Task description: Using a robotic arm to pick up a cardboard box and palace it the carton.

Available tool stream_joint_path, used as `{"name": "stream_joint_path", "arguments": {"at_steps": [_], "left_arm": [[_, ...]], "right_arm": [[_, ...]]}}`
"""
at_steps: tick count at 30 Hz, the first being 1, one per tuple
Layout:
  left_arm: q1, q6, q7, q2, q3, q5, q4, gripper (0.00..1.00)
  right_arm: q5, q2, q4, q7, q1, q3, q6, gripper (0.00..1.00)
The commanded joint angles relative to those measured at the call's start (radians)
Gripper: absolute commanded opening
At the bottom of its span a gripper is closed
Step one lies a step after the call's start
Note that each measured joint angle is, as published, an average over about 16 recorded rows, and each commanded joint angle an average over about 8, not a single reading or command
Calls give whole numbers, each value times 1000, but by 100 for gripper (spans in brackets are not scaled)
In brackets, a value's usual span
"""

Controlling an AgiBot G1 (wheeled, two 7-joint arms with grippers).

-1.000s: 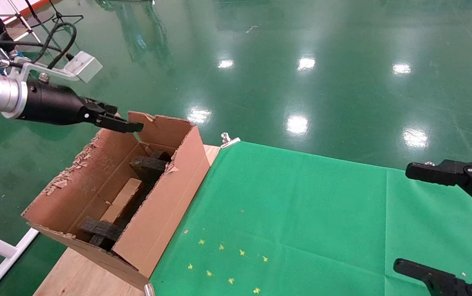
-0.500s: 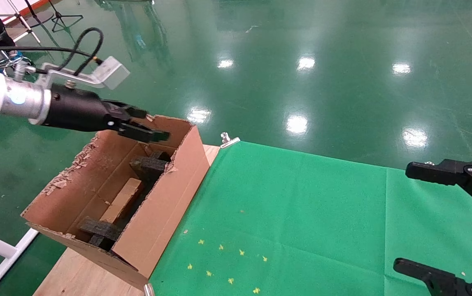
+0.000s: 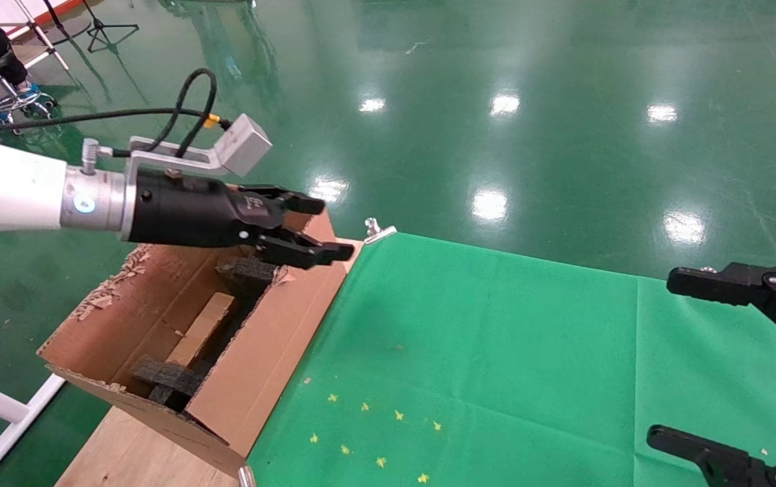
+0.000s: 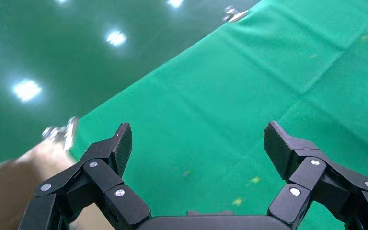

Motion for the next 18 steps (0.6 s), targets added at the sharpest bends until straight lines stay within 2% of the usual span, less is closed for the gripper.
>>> {"name": "stream_joint_path", "arguments": {"at_steps": [1, 18], "left_arm": [[32, 9, 14, 0, -31, -22, -27, 100], [316, 85, 138, -2, -310, -221, -270, 100]], "right_arm": [[0, 0, 0, 0, 0, 0, 0, 100], [0, 0, 0, 0, 0, -1, 0, 100]]}}
